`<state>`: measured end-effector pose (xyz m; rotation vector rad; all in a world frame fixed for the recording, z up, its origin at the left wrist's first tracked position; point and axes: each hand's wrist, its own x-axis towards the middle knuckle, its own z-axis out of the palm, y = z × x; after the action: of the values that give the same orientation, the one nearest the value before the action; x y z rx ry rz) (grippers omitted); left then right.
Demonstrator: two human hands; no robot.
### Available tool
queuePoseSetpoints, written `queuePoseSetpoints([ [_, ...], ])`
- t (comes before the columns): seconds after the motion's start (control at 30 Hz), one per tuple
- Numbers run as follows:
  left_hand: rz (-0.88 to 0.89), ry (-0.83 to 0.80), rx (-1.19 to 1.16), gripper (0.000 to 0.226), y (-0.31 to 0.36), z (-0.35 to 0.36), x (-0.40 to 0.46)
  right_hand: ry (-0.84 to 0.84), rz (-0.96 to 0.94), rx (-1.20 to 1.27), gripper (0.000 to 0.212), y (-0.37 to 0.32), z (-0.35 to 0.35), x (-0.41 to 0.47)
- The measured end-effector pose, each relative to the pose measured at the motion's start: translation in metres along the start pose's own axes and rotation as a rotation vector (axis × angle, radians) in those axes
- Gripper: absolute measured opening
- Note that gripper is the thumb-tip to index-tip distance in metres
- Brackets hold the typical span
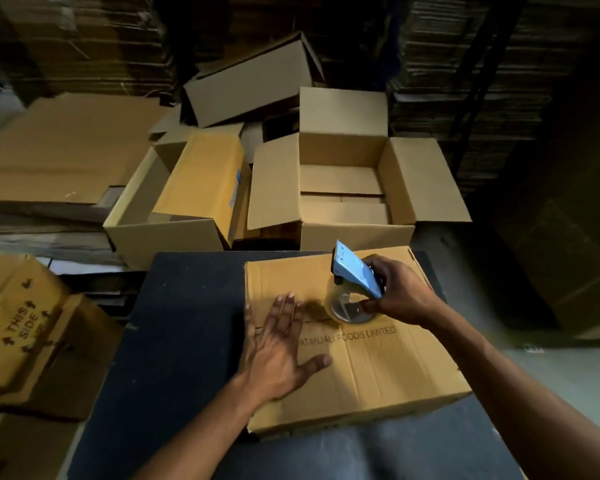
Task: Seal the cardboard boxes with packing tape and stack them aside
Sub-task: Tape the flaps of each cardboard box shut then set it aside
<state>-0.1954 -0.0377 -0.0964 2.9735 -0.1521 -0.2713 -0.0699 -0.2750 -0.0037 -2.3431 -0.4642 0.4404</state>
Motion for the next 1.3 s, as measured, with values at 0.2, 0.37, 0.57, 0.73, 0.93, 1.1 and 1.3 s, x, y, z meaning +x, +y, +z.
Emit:
queuePoseSetpoints([
  [0.2,-0.025,0.026,-0.121,0.108,-0.005,-0.005,0.005,-0.034,-0.097,-0.165,0.065,0.001,0.012,0.005],
  [0.37,-0.357,0.545,-1.097,0.038,0.003,-0.030,0.004,-0.044,-0.144,-0.244,0.066,0.001,0.014,0.006],
  [0.57,-0.639,0.098,-1.750,0.046,0.017,-0.073,0.013,-0.067,-0.185,-0.376,0.069,-0.005,0.018,0.012],
  [0.73,-0.683,0.129,-1.717,0.018,0.018,-0.071,0.010,-0.069,-0.213,-0.502,0.072,-0.012,0.024,0.012],
  [0.93,-0.726,0.175,-1.665,0.014,0.011,-0.066,0.011,-0.107,-0.252,-0.559,0.074,-0.024,0.023,0.012],
  [1.1,-0.733,0.293,-1.468,0.012,-0.016,-0.064,0.006,-0.165,-0.316,-0.610,0.071,-0.040,0.025,0.011],
  [1.3,-0.823,0.347,-1.453,0.014,-0.057,-0.046,-0.026,-0.242,-0.347,-0.731,0.062,-0.048,0.018,0.007],
])
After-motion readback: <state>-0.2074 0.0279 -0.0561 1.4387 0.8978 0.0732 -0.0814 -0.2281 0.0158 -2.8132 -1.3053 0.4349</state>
